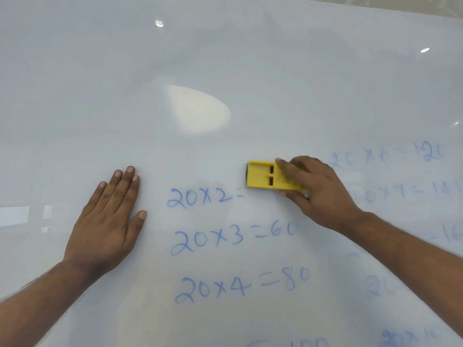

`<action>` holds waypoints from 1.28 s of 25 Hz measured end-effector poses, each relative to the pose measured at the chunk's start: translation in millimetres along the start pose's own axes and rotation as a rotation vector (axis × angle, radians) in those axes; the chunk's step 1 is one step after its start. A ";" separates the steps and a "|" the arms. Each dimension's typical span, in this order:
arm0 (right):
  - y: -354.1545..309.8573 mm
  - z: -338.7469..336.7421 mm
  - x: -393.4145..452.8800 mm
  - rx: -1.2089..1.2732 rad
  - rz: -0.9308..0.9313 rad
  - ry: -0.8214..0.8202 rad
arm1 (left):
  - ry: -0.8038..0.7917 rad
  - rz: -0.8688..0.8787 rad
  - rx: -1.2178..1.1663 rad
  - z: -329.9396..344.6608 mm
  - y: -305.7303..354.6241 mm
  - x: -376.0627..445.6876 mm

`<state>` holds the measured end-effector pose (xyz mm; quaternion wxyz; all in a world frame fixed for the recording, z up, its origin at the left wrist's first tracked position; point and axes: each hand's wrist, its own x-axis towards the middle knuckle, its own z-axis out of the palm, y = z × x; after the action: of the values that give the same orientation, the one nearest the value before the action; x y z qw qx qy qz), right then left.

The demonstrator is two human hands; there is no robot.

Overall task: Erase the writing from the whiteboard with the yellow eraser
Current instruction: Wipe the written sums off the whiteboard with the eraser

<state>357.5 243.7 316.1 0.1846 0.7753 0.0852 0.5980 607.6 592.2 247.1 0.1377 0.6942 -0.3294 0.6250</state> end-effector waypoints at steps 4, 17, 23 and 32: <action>-24.0 13.6 5.0 0.032 -0.017 0.002 | 0.012 -0.007 -0.009 1.7 1.1 -3.5; -30.7 14.4 18.8 0.029 -0.025 0.002 | -0.002 -0.013 -0.004 1.2 2.2 -9.7; -53.0 24.9 5.9 0.024 -0.219 -0.096 | 0.008 -0.002 0.004 1.9 1.0 -11.5; -60.0 27.6 32.8 0.033 -0.061 0.020 | 0.028 0.005 0.008 5.6 1.9 -19.9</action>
<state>398.2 305.2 316.2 0.1891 0.7693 0.1203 0.5983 610.7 593.1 226.5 0.1379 0.6849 -0.3267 0.6365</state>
